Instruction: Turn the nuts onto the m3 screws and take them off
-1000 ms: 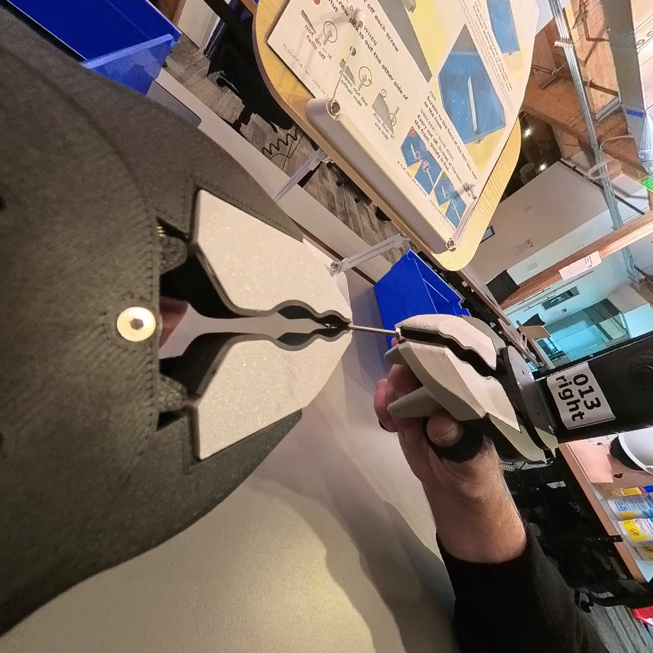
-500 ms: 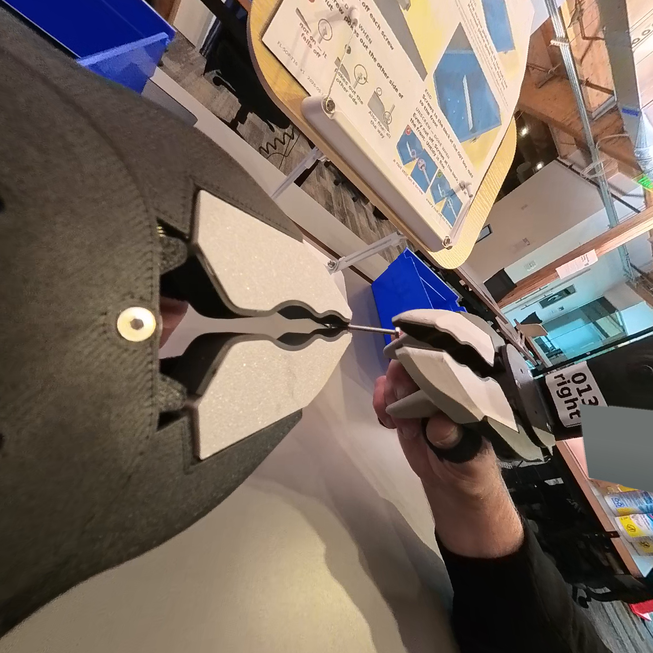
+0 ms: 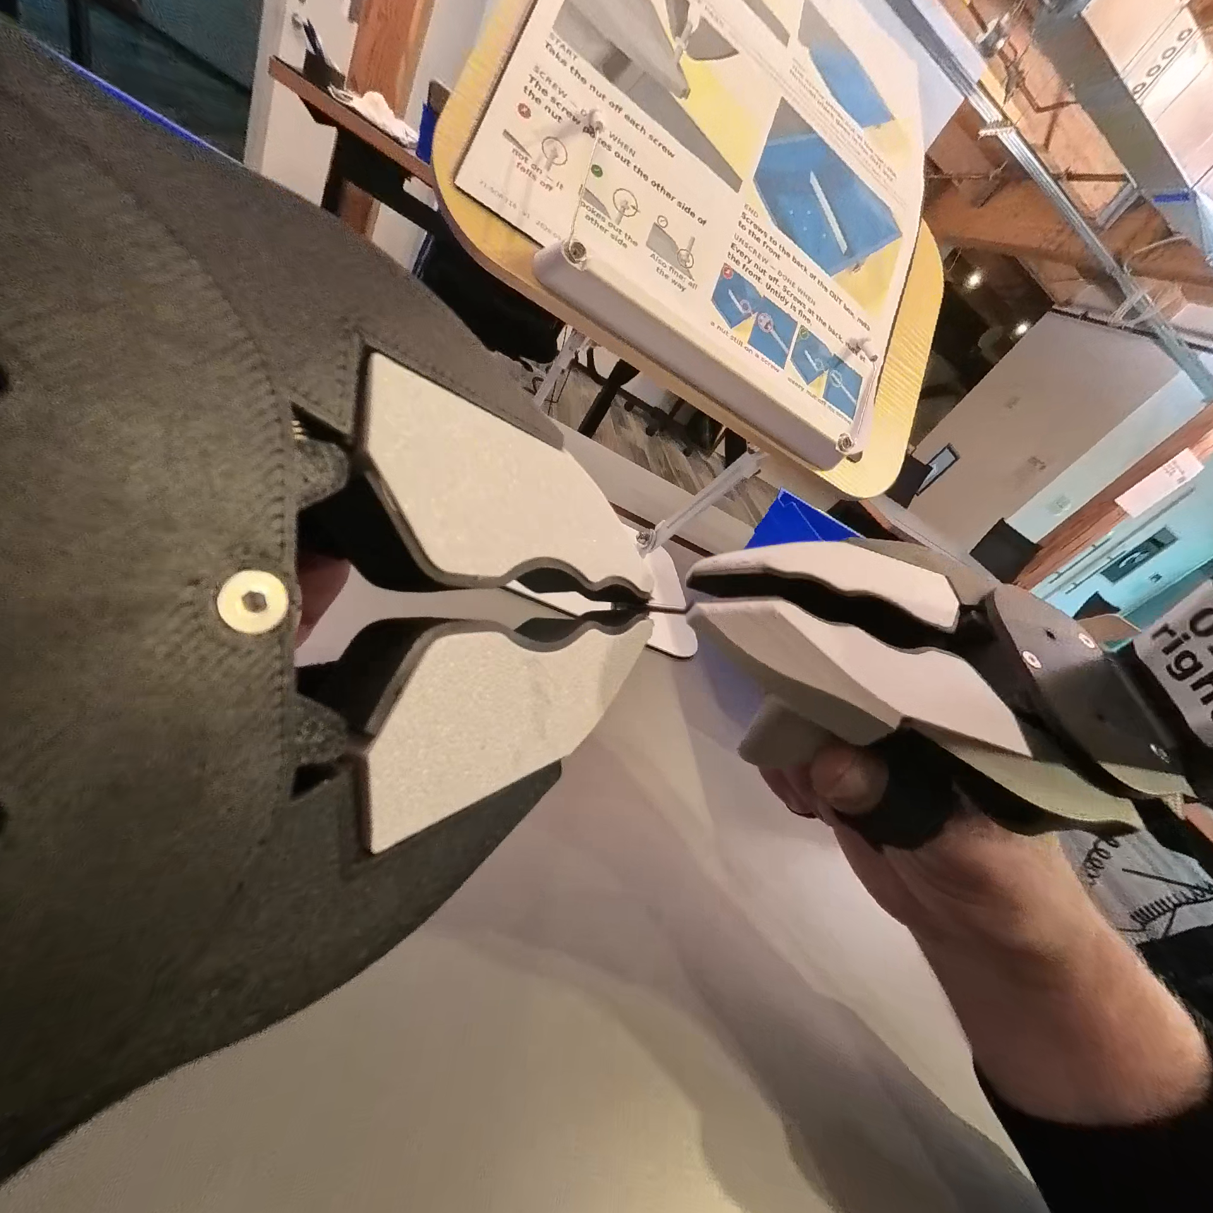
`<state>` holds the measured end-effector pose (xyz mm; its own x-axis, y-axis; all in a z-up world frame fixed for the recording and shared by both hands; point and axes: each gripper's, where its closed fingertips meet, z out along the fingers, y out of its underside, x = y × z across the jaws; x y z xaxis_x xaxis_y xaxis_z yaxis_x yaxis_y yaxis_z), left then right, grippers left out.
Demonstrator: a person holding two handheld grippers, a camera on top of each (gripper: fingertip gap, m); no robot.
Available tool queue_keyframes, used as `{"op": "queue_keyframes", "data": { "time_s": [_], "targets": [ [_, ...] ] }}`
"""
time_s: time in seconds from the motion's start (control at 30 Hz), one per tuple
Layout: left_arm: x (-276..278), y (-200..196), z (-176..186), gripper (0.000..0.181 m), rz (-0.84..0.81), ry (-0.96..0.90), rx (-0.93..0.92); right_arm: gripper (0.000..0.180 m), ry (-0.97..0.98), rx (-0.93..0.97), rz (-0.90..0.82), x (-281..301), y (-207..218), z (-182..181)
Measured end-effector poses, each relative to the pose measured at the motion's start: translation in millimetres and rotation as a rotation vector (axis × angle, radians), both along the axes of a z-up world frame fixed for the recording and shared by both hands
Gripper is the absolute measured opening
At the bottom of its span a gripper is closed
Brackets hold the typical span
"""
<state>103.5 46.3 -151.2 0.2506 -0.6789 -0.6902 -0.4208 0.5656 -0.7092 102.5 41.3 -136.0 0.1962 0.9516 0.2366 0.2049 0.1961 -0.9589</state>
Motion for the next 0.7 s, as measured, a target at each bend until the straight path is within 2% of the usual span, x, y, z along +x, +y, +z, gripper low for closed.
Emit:
{"op": "queue_keyframes", "data": {
  "time_s": [0.17,0.43,0.7],
  "targets": [
    [-3.4,3.3,4.0,0.001,-0.001,-0.042,-0.036,0.015,0.008,-0.019,0.021,0.2,-2.3,0.3],
    [-1.0,0.6,2.2,0.001,-0.008,-0.026,-0.021,0.006,-0.013,-0.016,0.009,-1.2,-1.0,-3.6],
    [-0.9,0.8,3.1,0.001,-0.013,-0.038,-0.032,0.005,-0.009,-0.013,0.009,-1.5,-0.9,-3.1]
  ]
}}
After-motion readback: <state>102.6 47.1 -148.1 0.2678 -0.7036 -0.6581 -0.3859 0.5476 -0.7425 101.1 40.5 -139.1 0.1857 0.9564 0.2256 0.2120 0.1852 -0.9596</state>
